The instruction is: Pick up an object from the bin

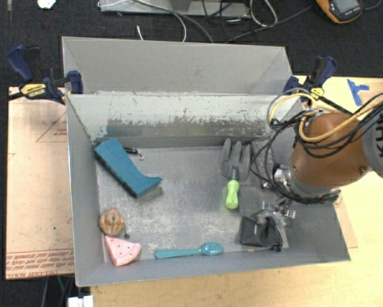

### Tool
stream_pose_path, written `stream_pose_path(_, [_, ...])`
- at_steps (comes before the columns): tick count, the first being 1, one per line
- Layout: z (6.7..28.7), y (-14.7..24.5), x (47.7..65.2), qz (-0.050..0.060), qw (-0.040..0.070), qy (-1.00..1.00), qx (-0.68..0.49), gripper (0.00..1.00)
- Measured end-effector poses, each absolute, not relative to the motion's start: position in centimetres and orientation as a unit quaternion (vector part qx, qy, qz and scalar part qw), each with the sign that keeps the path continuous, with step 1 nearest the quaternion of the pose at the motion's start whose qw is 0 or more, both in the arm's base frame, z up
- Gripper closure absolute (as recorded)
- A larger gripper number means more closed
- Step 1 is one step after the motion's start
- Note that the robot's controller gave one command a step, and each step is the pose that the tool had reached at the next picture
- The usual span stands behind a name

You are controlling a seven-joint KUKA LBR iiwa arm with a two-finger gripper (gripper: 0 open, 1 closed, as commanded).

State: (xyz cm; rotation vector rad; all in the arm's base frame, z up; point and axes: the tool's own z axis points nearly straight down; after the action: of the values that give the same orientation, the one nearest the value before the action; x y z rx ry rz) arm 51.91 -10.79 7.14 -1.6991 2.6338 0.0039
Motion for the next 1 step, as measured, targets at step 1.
stream_pose_path(1, [7.15, -10.79, 51.91, 0.001, 0.004, 0.84, -0.542, 1.0])
